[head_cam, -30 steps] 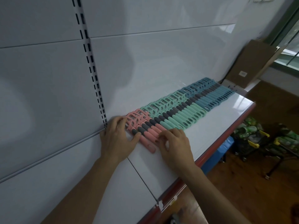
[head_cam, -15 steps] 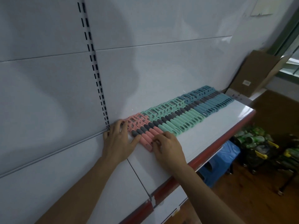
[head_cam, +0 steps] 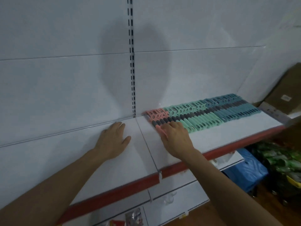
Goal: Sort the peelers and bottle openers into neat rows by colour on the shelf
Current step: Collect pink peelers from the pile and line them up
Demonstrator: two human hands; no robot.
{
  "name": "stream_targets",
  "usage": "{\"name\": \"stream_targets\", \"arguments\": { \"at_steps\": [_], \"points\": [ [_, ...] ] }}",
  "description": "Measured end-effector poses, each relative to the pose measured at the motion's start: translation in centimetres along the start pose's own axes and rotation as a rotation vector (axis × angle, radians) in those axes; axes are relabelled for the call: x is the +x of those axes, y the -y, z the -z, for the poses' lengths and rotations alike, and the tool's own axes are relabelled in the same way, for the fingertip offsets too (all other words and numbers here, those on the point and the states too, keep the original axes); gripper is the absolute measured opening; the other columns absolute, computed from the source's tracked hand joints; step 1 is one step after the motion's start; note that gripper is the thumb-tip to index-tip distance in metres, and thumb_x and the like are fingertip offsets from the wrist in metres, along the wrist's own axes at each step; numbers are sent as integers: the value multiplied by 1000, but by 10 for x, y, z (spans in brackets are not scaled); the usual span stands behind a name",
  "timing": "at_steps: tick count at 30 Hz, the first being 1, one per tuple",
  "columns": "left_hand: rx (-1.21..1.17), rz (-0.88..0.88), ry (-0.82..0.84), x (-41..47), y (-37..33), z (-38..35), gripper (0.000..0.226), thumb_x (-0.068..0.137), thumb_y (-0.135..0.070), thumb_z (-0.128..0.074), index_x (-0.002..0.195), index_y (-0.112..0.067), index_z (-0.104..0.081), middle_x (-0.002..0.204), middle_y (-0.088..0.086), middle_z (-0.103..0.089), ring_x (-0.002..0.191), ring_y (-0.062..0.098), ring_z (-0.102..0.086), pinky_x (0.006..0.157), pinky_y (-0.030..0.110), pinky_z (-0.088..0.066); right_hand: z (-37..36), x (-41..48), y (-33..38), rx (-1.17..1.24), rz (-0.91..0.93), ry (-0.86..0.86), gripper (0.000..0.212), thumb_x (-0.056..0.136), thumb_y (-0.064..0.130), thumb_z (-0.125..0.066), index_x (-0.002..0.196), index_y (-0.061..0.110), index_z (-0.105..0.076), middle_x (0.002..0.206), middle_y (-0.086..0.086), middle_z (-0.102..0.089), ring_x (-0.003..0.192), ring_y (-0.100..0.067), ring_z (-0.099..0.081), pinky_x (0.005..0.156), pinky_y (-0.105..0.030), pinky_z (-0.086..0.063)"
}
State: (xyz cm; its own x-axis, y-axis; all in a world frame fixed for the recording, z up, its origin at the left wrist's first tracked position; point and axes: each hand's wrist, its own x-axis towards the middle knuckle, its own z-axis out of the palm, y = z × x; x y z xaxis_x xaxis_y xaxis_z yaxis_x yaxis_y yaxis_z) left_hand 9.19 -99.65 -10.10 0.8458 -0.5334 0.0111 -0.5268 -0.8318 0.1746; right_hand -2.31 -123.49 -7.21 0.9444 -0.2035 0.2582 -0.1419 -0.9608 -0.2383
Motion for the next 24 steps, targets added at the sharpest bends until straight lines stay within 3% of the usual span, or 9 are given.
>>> {"name": "stream_targets", "arguments": {
  "at_steps": [3, 5, 10, 17, 24],
  "points": [
    [40, 58, -53, -40, 50, 30, 96, 85, -71, -11, 154, -10, -38, 162, 10, -34, 149, 26, -33, 115, 45, -33, 1, 8, 46, 12, 99, 103, 36, 102, 40, -49, 131, 21, -59, 131, -5, -60, 122, -28, -52, 103, -43, -45],
    [44, 128, -74, -70, 84, 44, 95, 85, -72, -12, 154, -11, -38, 161, 9, -36, 148, 25, -34, 114, 46, -35, -1, 9, 83, 39, 166, 165, 41, 103, 41, -49, 139, 23, -53, 142, -4, -52, 131, -28, -45, 109, -46, -40],
    [106, 361, -47, -156, 168, 65, 67, 105, -54, -36, 159, -13, -30, 168, 8, -23, 154, 23, -21, 120, 45, -29, -25, 4, 178, 86, 372, 253, 43, 104, 42, -47, 144, 26, -47, 145, -4, -47, 129, -26, -42, 103, -45, -40],
    [173, 695, -94, -306, 284, 102, 68, 106, -53, -33, 160, -13, -26, 168, 9, -19, 155, 26, -19, 120, 48, -29, -65, 8, 359, 168, 698, 322, 45, 103, 42, -49, 145, 26, -45, 146, -4, -45, 135, -27, -39, 107, -47, -41],
    [155, 921, -164, -433, 414, 130, 70, 101, -59, -32, 155, -14, -36, 162, 9, -30, 150, 28, -28, 116, 52, -35, -113, -14, 562, 256, 952, 399, 46, 103, 43, -48, 146, 25, -45, 142, -4, -47, 133, -27, -41, 105, -48, -42]
  ]
}}
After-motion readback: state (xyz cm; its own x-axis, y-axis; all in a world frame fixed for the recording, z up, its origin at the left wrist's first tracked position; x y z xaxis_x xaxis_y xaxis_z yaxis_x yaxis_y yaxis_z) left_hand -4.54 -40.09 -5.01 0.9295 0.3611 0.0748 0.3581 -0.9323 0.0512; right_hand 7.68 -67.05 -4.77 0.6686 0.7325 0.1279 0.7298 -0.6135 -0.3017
